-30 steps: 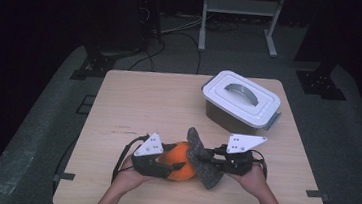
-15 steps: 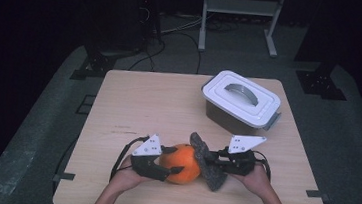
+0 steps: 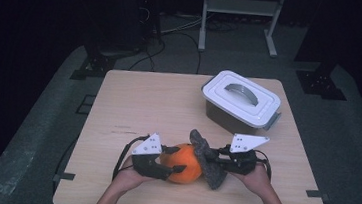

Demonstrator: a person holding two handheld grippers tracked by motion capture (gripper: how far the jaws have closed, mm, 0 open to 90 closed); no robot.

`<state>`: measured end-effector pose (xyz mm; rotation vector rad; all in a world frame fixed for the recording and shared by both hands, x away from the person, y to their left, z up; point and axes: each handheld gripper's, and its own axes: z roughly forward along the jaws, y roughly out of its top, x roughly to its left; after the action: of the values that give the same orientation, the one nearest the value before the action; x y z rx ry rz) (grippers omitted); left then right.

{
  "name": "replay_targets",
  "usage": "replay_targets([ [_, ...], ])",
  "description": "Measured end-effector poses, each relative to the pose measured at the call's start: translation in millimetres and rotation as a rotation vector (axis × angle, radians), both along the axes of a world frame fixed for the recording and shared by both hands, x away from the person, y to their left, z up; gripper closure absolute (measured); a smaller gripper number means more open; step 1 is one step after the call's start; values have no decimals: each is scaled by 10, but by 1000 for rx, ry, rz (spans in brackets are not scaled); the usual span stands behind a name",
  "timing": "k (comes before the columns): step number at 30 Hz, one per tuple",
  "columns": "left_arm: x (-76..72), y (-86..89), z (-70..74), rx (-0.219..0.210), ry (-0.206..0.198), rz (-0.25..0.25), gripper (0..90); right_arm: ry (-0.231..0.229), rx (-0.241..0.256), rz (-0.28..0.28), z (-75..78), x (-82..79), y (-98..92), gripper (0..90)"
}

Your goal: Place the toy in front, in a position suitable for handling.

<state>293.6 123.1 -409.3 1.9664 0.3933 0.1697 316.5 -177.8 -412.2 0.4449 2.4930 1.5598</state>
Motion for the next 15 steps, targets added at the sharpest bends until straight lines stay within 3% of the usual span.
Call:
replay_targets([
  [3,-15,-33,-9,14,-34,47,421,-2,-10,-14,20,0,-5,756],
  [5,-16,-51,-3,11,-37,75,434,-28,1,-7,111,-32,-12,757],
  [7,-20,-83,-7,11,-43,71,433,-39,63,8,204,-71,-19,757],
  [9,-29,-111,-7,12,-48,60,418,-53,58,18,239,-100,21,757],
  [11,-32,-118,-5,27,-64,43,355,-46,32,26,182,-93,63,757],
  [15,19,-90,-26,45,-29,59,163,-16,31,31,108,-50,30,756],
])
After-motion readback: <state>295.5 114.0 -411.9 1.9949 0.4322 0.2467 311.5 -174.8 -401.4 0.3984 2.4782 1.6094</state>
